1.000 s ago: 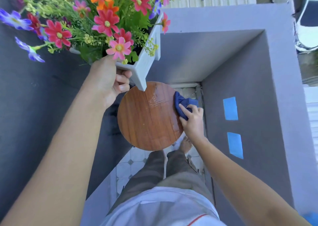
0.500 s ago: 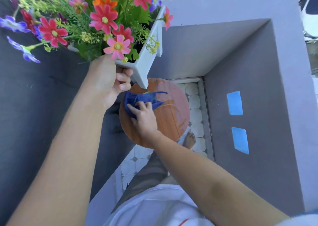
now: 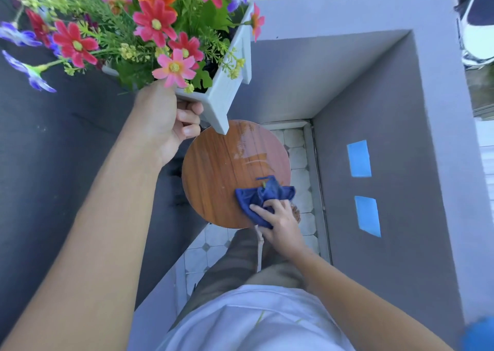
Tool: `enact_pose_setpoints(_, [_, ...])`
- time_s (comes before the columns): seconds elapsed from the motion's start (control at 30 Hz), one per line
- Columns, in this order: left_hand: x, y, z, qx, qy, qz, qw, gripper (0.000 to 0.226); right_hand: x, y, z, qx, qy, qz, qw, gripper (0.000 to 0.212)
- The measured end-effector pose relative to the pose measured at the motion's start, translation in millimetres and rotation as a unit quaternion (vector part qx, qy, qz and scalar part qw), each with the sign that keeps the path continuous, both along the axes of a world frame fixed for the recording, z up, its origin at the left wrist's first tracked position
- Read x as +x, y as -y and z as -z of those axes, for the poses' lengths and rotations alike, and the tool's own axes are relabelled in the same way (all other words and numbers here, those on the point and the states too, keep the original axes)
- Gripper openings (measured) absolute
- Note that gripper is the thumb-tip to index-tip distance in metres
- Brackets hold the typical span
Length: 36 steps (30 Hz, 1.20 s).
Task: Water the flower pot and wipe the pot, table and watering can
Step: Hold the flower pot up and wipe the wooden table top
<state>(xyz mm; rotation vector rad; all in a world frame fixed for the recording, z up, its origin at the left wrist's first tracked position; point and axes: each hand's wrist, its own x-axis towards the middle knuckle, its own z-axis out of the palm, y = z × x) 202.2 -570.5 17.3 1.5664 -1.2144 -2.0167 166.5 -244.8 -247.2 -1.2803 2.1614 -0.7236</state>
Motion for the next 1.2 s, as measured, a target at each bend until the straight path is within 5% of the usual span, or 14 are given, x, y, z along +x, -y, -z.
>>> enact_pose_setpoints(0.13, [-2,0,-3,-0.003,-0.009,-0.003,1.000,0.022,-41,10,-3,0.029,-0.015,0.133,0.991,0.063])
enact_pose_setpoints(0.37, [-2,1,3,0.012,-0.014,0.006,1.000,0.021,-36,101,-9,0.020,-0.019,0.226,0.974,0.060])
enact_pose_setpoints(0.57, [0,1,5,0.013,-0.012,0.008,1.000,0.019,52,110,-10,-0.019,0.003,-0.024,1.000,0.059])
enact_pose_setpoints(0.8, [6,6,8,0.002,-0.016,0.002,1.000,0.022,27,86,5,-0.056,-0.018,-0.240,0.969,0.060])
enact_pose_setpoints(1.03, [5,6,11,0.000,-0.014,0.005,1.000,0.024,-99,139,-4,0.005,-0.062,0.088,0.994,0.055])
enact_pose_setpoints(1.2, [6,5,10,-0.002,-0.021,0.005,1.000,0.023,-84,170,-10,0.010,-0.080,0.109,0.991,0.051])
